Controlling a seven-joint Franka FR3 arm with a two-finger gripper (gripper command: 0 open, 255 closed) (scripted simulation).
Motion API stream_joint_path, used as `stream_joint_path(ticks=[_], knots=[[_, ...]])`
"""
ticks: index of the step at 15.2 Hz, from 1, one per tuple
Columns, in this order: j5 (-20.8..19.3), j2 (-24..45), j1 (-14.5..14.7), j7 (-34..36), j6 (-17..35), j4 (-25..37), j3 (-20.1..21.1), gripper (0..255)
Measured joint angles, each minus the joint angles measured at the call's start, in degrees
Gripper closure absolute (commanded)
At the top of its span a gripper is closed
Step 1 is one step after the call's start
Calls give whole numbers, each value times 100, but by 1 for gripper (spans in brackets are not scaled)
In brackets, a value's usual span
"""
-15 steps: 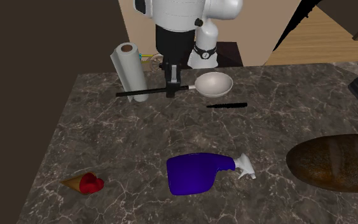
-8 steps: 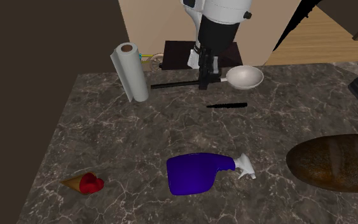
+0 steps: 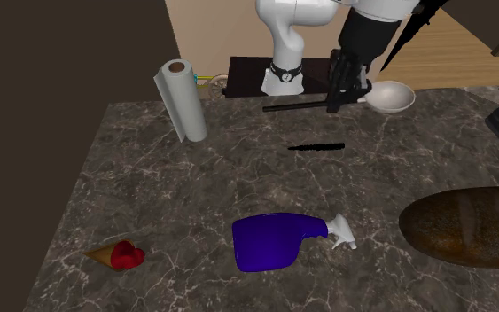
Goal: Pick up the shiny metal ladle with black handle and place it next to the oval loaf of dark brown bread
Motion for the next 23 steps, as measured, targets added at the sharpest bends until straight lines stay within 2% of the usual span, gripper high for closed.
stream_joint_path(ticks=[11, 23], knots=[[507, -329, 662, 1451, -289, -73, 1130, 255], [704, 227, 1044, 3248, -614, 797, 2578, 255]])
